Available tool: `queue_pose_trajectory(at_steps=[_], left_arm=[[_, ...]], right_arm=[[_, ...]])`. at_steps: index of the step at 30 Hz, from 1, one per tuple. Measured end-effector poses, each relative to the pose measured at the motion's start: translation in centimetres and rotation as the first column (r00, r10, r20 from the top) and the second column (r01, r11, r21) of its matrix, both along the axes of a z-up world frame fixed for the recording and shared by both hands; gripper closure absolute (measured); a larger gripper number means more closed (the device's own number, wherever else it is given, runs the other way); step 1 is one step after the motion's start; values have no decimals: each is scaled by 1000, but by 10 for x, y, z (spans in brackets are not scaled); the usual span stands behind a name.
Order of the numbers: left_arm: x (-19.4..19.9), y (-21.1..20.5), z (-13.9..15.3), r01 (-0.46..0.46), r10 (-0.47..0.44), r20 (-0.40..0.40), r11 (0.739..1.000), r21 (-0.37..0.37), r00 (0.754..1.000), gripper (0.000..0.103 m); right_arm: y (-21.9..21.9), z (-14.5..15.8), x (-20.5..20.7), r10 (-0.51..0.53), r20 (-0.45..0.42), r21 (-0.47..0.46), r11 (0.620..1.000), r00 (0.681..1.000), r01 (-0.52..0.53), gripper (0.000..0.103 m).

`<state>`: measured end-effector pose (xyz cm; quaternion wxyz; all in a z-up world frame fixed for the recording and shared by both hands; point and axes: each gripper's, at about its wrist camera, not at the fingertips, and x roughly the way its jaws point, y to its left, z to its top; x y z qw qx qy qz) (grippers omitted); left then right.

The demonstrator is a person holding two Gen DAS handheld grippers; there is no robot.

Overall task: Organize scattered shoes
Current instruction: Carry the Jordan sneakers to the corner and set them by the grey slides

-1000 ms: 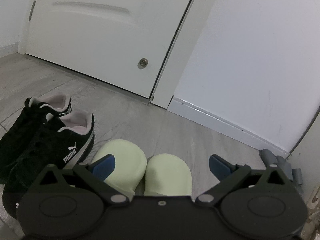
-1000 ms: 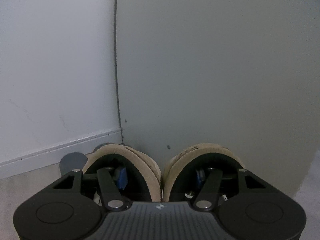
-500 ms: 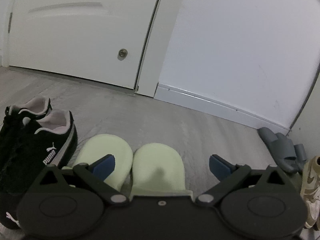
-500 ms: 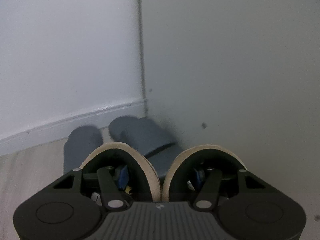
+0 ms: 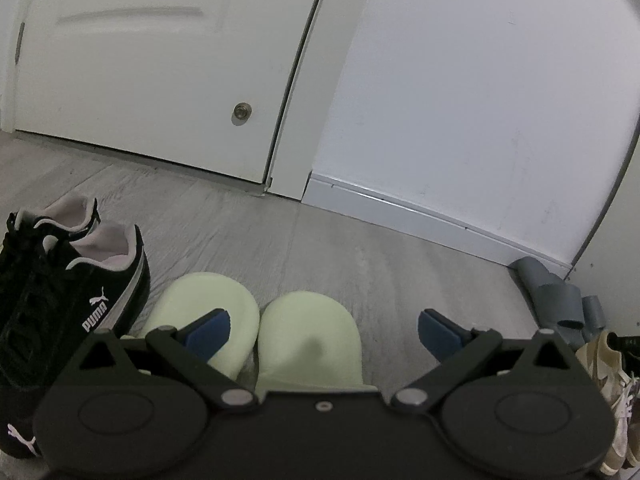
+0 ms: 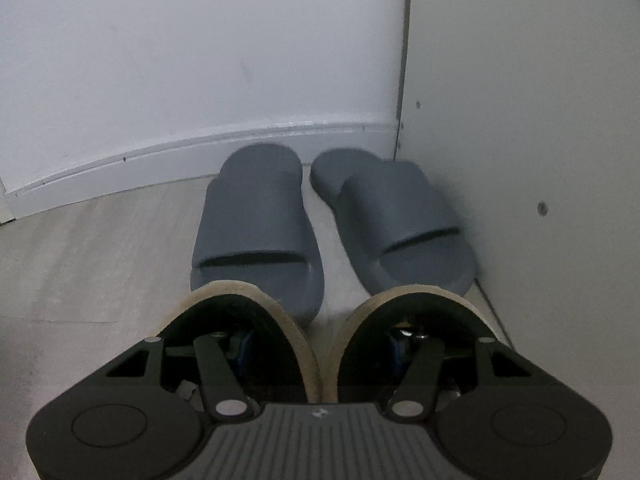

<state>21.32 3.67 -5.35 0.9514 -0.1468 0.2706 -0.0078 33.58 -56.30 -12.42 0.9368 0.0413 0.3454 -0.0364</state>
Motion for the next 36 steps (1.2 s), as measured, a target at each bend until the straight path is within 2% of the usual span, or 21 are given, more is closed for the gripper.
queue_pose_trajectory(at_steps=[2, 5, 8, 10, 14, 17, 18, 19, 21, 23, 28, 32, 36], left_arm=[[0, 0, 0, -1, 1, -3, 1000, 1, 1000, 1], [1, 0, -1, -6, 6, -8, 1000, 4, 1000, 1], [0, 0, 0, -9, 9, -9, 1000, 5, 1000, 1], [0, -1, 0, -8, 8, -9, 1000, 7, 1000, 1], [-1, -2, 1, -6, 6, -7, 1000, 14, 1000, 1], [-2, -2, 2, -7, 7, -2, 1000, 12, 1000, 1], [-3, -2, 3, -8, 8, 0, 1000, 10, 1000, 1], [-3, -2, 3, -8, 8, 2, 1000, 8, 1000, 1], [-5, -1, 3, -9, 9, 2, 1000, 1, 1000, 1], [-5, 0, 3, -14, 14, -1, 1000, -3, 1000, 1], [-3, 4, 2, -39, 39, -18, 999, -21, 999, 1], [-2, 3, 2, -44, 43, -30, 999, -21, 999, 1], [-2, -1, 3, -31, 30, -27, 1000, -7, 999, 1]], right_arm=[[2, -4, 7, -8, -22, 24, 1000, 1000, 8, 41], [-4, -12, 23, 41, -76, 76, 996, 996, -35, 42], [9, -20, 29, 97, -120, 47, 995, 988, -92, 42], [15, -18, 18, 115, -122, 29, 993, 986, -113, 42], [16, -16, 13, 109, -119, 33, 994, 987, -106, 41], [19, -11, 18, 52, -169, 30, 998, 984, -48, 41], [20, -8, 16, 35, -187, 32, 999, 982, -29, 40], [21, -4, 15, 32, -202, 40, 999, 979, -24, 32], [22, 1, 12, 29, -218, 46, 999, 975, -19, 27], [25, 1, 10, 27, -217, 34, 999, 976, -20, 26], [18, 1, 20, 31, -265, 101, 995, 964, -4, 25], [21, 7, 15, 25, -264, 75, 997, 964, -5, 24], [24, 13, 6, 42, -233, 60, 998, 972, -29, 15]])
